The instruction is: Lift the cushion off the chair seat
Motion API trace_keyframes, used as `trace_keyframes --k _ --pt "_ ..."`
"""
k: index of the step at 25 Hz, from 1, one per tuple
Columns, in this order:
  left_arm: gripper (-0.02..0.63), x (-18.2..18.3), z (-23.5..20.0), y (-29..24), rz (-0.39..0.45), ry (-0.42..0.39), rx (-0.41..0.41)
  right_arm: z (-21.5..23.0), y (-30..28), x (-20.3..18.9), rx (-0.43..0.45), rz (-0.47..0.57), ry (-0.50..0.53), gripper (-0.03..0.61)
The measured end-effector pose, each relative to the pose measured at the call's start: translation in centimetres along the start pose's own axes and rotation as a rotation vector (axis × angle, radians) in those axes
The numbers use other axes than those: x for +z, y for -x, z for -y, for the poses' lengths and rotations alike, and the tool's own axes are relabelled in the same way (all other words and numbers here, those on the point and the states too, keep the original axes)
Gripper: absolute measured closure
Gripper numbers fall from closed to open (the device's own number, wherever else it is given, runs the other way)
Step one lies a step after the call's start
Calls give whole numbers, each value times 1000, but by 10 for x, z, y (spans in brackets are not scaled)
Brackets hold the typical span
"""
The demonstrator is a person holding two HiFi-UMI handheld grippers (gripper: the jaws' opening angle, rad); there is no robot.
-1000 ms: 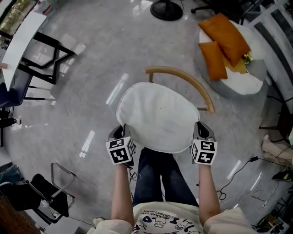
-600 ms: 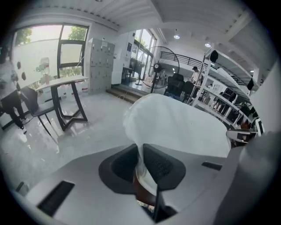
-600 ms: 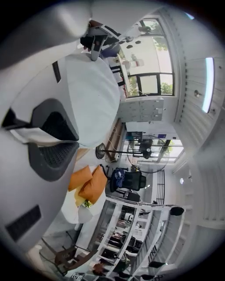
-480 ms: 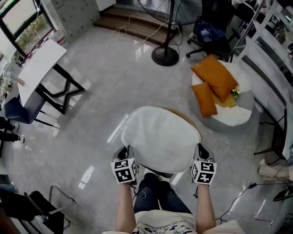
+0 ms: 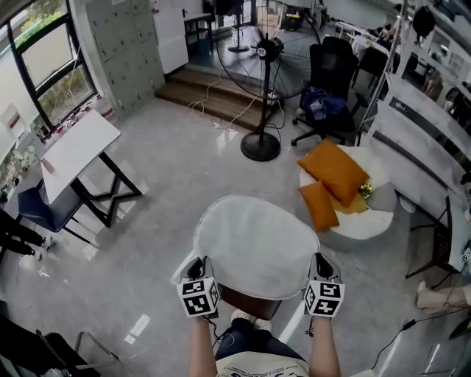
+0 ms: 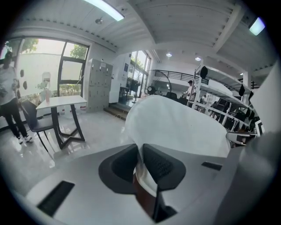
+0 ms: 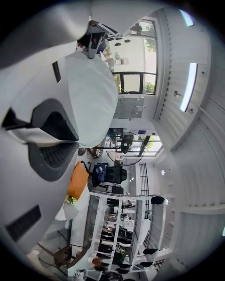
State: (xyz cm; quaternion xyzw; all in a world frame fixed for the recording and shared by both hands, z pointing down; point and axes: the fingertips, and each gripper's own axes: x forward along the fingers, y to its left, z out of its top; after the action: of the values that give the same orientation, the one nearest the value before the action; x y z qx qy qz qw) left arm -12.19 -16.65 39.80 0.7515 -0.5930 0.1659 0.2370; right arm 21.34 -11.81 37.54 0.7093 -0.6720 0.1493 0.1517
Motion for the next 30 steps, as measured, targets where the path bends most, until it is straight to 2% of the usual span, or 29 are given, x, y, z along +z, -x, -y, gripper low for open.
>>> trace_keyframes --k 6,10,18,30 --pt "555 51 14 37 103 -19 -14 5 32 54 -3 99 -5 545" --pt "555 71 24 59 153 -22 -13 10 52 76 0 145 -15 545" --pt "555 98 30 85 233 -39 -11 10 74 99 10 222 -25 545" --pt "555 116 36 94 270 -51 -9 15 77 117 19 262 -57 546"
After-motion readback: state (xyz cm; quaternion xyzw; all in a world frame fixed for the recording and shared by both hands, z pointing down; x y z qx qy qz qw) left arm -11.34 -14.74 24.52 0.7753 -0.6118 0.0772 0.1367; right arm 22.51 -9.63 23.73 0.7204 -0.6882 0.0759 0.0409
